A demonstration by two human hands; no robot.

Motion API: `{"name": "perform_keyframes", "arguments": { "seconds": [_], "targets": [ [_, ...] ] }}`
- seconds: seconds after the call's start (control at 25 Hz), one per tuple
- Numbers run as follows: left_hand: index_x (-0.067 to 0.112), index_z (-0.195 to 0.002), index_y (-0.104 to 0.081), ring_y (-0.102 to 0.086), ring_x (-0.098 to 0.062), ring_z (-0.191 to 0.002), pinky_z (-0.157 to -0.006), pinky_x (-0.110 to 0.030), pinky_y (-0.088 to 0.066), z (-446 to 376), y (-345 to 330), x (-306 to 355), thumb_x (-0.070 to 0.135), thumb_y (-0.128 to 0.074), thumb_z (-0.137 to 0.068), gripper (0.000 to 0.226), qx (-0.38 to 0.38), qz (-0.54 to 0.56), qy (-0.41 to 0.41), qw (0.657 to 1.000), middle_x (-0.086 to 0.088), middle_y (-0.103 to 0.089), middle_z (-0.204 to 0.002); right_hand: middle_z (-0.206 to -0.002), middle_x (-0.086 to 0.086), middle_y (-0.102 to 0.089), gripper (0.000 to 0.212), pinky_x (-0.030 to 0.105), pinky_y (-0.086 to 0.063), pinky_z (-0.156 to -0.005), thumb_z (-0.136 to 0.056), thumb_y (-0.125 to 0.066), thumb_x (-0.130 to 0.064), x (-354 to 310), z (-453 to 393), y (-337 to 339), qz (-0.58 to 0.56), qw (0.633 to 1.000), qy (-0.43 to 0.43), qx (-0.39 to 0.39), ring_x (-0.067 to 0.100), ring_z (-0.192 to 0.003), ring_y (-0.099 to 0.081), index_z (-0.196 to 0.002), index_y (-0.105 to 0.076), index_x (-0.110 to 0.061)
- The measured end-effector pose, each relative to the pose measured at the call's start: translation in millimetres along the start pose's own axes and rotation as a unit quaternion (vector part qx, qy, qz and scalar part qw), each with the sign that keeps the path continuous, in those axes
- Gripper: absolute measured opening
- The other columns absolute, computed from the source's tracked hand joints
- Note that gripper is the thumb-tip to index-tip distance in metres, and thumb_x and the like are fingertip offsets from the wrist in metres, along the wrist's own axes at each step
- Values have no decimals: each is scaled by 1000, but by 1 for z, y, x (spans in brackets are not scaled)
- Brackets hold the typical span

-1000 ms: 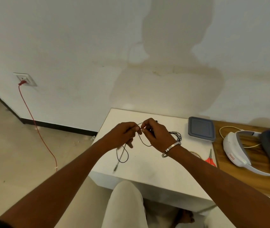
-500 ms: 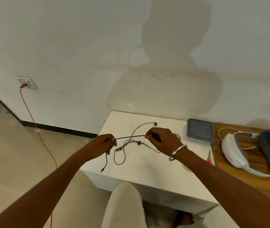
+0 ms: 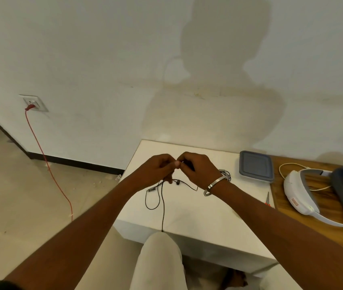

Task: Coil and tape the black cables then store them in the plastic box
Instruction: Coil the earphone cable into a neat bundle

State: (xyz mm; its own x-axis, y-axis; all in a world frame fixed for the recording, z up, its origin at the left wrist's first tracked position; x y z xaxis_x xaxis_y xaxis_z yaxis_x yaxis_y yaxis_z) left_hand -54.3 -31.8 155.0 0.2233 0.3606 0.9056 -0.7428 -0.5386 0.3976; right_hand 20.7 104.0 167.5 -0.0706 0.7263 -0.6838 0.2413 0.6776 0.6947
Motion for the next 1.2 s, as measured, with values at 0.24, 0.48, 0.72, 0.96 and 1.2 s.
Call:
{"name": "perform_keyframes", "arguments": {
  "seconds": [0.24, 0.48, 0.72, 0.96, 1.2],
  "targets": [
    [17, -92, -69, -46, -6, -51, -53, -15, -35, -17, 12, 22, 21, -52, -97, 19, 127, -200, -111, 965, 2, -58, -63, -66, -6, -57, 15, 25, -43, -60, -91, -55, -28, 16, -7, 10, 39, 998, -44, 26, 14, -62, -54, -96, -65, -19],
    [9, -90, -65, -48, -4, -50, -53, -14, -35, -29, 38, 4, 14, -46, -99, 22, 222, -209, -78, 949, 10, -56, -67, -55, -7, -54, 15, 25, -40, -54, -90, -55, -30, 38, -4, 17, 57, 995, -78, 10, 9, -50, -47, -87, -67, -22],
    [15, -91, -63, -62, -28, -93, -87, -49, -49, -36, 40, -45, 14, -47, -97, 17, 218, -234, 70, 945, -6, -65, -100, -60, -11, -56, 16, 34, -51, -63, -88, -55, -34, 45, -7, 9, 73, 993, -87, -17, 8, -56, -52, -87, -65, -22],
    [13, -152, 0, -8, -30, -147, -115, -48, -24, -33, -1, -23, 29, -68, -86, 97, 91, -327, 85, 937, -10, 2, -161, -69, -6, -62, 16, 36, -54, -67, -91, -53, -30, 33, -15, -6, 76, 994, -67, -32, 13, -63, -57, -93, -65, -20],
    [22, -147, -32, -35, -25, -139, -111, -43, -30, -43, -20, -1, 20, -64, -90, 65, 103, -284, -40, 952, -9, -37, -152, -66, -11, -56, 17, 33, -50, -65, -91, -51, -30, 29, -22, -8, 86, 994, -53, -27, 12, -63, -53, -95, -66, -21]
  ]
}}
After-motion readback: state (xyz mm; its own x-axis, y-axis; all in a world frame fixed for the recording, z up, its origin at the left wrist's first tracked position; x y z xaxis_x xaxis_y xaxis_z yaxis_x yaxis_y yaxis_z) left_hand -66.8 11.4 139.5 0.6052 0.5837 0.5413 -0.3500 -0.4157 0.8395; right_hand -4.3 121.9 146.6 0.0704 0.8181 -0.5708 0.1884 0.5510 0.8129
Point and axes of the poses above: each hand's wrist, its own z-axis away from the middle knuckle, its own y-axis out of the back of the hand, x = y × z, the point moved 4 cm from there along -z, towards the middle knuckle
